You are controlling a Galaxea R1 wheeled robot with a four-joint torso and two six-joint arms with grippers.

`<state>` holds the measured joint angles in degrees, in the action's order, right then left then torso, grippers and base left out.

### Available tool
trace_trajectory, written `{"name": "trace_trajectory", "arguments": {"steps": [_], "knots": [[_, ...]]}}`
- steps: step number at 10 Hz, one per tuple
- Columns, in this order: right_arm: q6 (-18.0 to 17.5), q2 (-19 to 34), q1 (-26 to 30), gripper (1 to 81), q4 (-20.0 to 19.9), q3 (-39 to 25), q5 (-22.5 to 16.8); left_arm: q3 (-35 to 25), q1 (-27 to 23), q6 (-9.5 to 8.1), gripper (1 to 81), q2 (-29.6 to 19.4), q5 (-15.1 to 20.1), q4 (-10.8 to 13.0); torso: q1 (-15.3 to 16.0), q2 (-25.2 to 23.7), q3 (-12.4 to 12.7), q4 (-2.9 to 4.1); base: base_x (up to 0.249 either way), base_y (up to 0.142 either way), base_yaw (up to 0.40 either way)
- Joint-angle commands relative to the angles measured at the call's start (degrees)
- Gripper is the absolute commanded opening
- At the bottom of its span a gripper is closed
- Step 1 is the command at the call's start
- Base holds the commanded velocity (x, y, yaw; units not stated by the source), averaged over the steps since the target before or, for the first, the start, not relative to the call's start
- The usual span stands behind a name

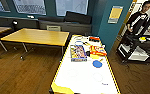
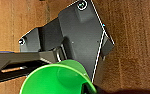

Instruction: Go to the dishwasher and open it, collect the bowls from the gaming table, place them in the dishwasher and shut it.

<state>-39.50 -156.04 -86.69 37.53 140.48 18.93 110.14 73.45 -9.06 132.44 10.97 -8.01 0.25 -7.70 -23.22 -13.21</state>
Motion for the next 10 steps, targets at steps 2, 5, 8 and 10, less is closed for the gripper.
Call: {"name": "trace_trajectory", "arguments": {"steps": [2, 5, 8, 10], "knots": [[0.12, 0.35, 0.77, 1.0, 2.02, 1.54, -3.73, 13.94, 3.24, 2.03, 1.0, 8.62, 0.29, 2.29, 0.00, 0.00, 0.00, 0.00, 0.000, 0.000, 0.000], [0.12, 0.26, 0.33, 1.0, 2.54, 1.62, -3.81, 20.46, 6.40, 5.63, 1.0, 13.91, -4.09, 4.75, 0.00, 0.00, 0.00, 0.00, 0.000, 0.000, 0.000], [0.30, -0.53, -0.11, 1.0, 2.63, 2.68, -3.81, 23.89, 7.55, 6.60, 1.0, 17.87, -7.72, 8.01, 0.00, 0.00, 0.00, 0.00, 0.000, 0.000, 0.000], [0.56, -1.14, -0.55, 1.0, 2.72, 3.20, -3.73, 28.27, 7.63, 6.60, 1.0, 21.54, -7.54, 8.54, -0.02, 0.00, 3.85, 0.00, 0.000, 0.000, 0.000]]}}
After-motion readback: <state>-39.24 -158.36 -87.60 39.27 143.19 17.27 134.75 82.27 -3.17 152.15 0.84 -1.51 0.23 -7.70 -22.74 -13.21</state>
